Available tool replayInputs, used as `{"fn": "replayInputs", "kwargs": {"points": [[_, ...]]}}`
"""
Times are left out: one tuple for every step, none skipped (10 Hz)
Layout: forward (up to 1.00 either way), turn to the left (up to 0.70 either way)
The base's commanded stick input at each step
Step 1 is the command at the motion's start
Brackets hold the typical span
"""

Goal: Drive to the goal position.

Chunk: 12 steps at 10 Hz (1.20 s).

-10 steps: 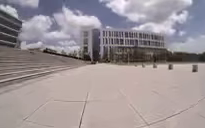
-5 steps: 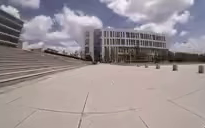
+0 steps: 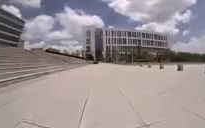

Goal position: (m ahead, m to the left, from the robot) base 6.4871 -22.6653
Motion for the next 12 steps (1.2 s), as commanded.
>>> {"fn": "replayInputs", "kwargs": {"points": [[0.70,-0.02],[0.70,-0.02],[0.70,-0.02],[0.70,-0.02],[0.70,-0.02],[0.70,-0.03],[0.70,-0.25],[0.70,-0.35],[0.70,-0.35],[0.70,-0.35],[0.70,-0.35],[0.70,-0.35]]}}
